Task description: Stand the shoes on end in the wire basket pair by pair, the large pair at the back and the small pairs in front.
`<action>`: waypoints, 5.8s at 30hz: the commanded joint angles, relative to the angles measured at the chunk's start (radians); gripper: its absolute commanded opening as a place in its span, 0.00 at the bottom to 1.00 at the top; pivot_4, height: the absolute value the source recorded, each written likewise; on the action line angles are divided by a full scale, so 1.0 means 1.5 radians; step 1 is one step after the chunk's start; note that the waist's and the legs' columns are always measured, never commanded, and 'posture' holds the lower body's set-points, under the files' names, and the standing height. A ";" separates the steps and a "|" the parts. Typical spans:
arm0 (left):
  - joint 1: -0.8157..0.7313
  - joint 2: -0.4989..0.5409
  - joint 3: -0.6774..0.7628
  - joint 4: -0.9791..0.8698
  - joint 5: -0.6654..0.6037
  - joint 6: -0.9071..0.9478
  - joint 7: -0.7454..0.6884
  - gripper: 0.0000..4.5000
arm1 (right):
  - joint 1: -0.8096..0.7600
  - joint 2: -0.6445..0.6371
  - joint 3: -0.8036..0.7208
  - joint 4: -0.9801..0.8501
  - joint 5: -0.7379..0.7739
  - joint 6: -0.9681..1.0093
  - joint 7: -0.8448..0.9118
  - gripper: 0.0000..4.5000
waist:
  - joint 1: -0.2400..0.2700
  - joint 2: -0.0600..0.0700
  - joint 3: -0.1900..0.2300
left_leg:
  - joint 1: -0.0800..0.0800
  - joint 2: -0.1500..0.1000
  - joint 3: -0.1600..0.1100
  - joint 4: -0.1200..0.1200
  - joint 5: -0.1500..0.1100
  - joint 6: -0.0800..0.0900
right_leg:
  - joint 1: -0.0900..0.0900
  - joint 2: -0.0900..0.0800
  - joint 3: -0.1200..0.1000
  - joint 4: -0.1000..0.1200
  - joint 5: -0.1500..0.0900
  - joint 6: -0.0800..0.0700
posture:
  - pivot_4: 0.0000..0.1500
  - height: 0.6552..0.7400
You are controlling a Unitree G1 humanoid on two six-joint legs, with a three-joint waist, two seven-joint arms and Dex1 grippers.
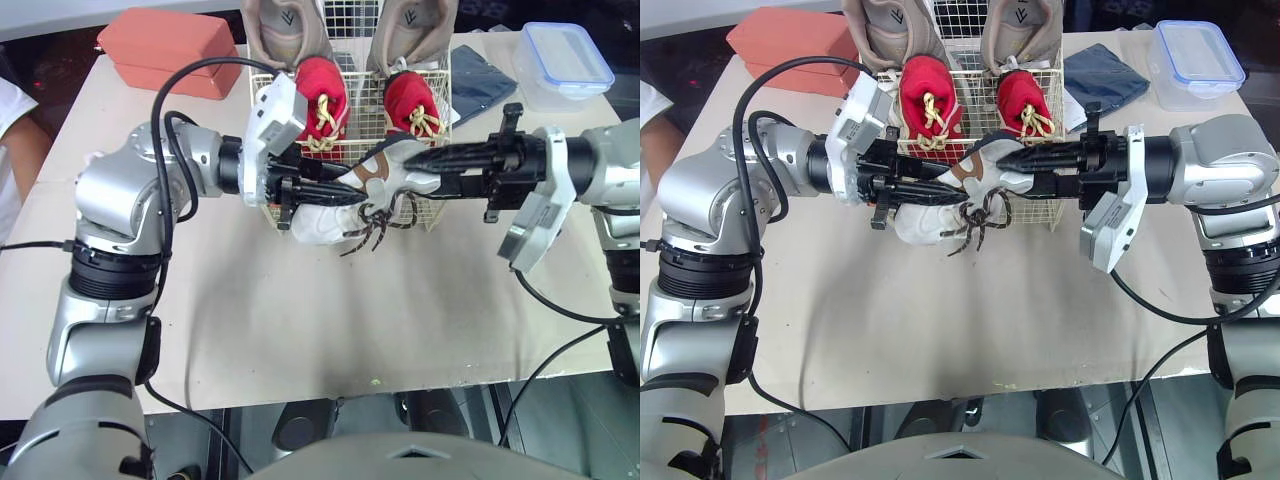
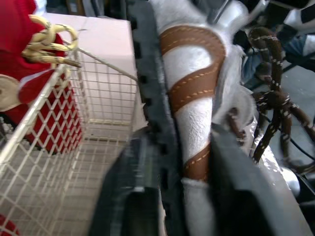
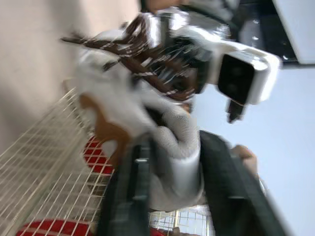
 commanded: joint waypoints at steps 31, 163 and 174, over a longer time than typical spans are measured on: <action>0.061 -0.128 0.132 -0.002 -0.048 -0.114 0.106 0.24 | 0.193 0.082 -0.143 -0.358 0.654 0.940 -0.442 0.00 | 0.003 0.000 0.000 | 0.000 0.000 -0.001 0.000 0.000 0.000 | 0.000 -0.003 0.000 0.000 0.000 0.000 | 1.00 1.00; 0.147 0.048 0.479 0.317 -0.005 -0.516 0.273 0.02 | 0.112 0.064 -0.108 -0.370 0.391 0.877 -0.194 1.00 | 0.001 -0.007 -0.001 | -0.002 -0.002 -0.005 0.001 0.000 0.000 | -0.001 -0.005 -0.004 0.000 0.000 0.000 | 1.00 1.00; 0.132 -0.075 0.368 -0.028 -0.105 -0.397 0.351 0.02 | 0.079 0.169 -0.151 -0.347 0.462 0.901 -0.325 1.00 | 0.000 -0.007 -0.001 | -0.001 -0.002 -0.005 0.001 0.000 0.000 | 0.000 -0.005 -0.003 0.000 0.000 0.000 | 1.00 1.00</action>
